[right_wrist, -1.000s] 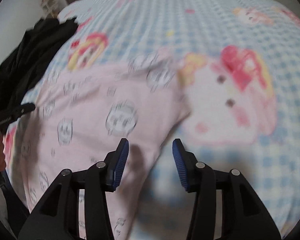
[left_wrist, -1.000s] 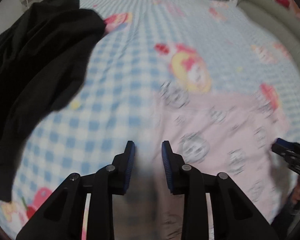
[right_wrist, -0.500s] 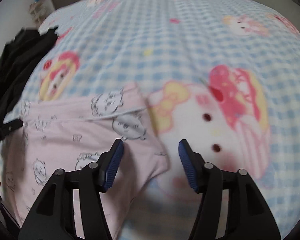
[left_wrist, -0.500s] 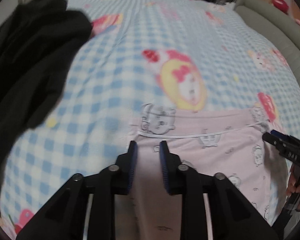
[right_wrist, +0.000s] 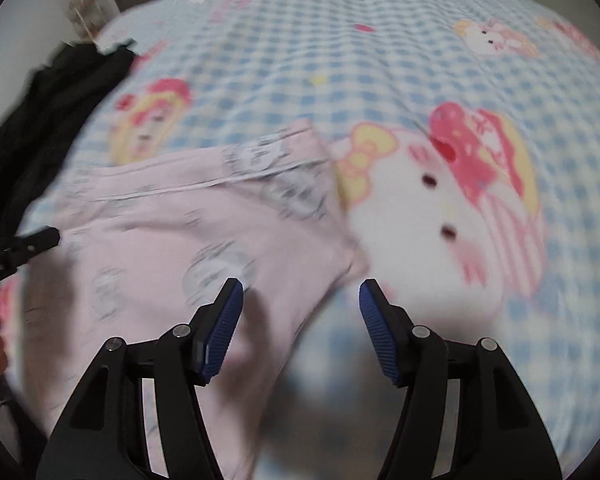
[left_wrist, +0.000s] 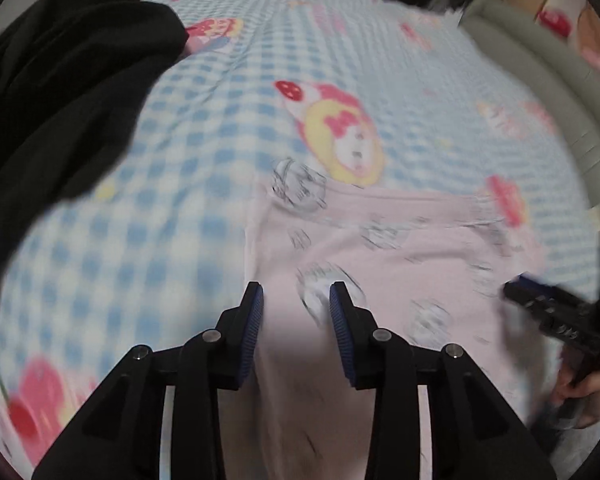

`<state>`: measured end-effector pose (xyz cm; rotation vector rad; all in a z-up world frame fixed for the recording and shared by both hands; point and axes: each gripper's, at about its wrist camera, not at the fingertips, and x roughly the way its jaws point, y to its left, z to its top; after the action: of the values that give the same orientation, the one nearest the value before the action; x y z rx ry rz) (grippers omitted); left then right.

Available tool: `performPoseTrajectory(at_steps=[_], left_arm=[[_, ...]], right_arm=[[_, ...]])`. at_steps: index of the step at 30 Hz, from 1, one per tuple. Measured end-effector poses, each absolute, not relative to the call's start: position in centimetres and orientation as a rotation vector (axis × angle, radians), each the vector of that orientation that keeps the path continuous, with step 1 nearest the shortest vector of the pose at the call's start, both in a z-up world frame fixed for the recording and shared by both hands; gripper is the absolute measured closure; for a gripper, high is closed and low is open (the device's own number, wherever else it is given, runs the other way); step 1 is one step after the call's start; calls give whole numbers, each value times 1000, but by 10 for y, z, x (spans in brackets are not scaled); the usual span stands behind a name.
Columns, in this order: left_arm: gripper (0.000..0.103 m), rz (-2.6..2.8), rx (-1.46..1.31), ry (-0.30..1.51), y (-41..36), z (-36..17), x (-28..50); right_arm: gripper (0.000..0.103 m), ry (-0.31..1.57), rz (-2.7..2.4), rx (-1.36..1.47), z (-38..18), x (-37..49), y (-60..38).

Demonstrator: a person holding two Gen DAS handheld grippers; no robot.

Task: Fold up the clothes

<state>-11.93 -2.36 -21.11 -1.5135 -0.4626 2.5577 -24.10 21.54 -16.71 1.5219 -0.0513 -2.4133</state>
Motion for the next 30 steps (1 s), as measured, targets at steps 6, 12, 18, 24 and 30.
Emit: performPoseTrajectory(at_steps=[6, 12, 18, 24, 30], left_arm=[[66, 2402, -1539, -534, 17, -225, -50], [67, 2448, -1760, -390, 19, -245, 1], [67, 2465, -1755, -463, 7, -238, 39], [66, 2422, -1805, -399, 24, -250, 54], [65, 2436, -1803, -486, 7, -251, 66]], right_arm=[[41, -133, -2306, 1451, -162, -156, 184], [43, -91, -2326, 1535, -184, -106, 186], [42, -60, -2385, 1565, -188, -75, 201], [42, 27, -2289, 1543, -195, -56, 171], [42, 89, -2344, 1601, -202, -50, 184]])
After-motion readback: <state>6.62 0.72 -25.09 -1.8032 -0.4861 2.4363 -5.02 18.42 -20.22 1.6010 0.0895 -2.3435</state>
